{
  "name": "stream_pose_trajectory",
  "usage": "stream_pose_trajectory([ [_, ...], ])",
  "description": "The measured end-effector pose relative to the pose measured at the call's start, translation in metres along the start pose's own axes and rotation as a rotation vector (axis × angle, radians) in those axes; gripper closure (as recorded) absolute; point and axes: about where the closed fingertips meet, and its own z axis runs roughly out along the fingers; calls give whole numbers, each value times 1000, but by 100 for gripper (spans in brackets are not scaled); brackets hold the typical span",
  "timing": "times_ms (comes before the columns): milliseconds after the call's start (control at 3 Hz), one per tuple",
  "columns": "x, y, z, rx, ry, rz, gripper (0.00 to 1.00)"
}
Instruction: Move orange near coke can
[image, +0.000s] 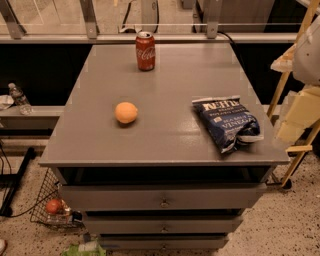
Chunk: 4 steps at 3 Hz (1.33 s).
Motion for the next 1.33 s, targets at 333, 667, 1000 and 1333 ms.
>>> stream_pose_trajectory([
  [333,0,0,0,0,0,0,0],
  [667,-15,-4,6,-11,-78,2,0],
  [1000,-61,-24,23,-46,-268,-1,0],
  [1333,-115,-28,35,-61,-441,20,0],
])
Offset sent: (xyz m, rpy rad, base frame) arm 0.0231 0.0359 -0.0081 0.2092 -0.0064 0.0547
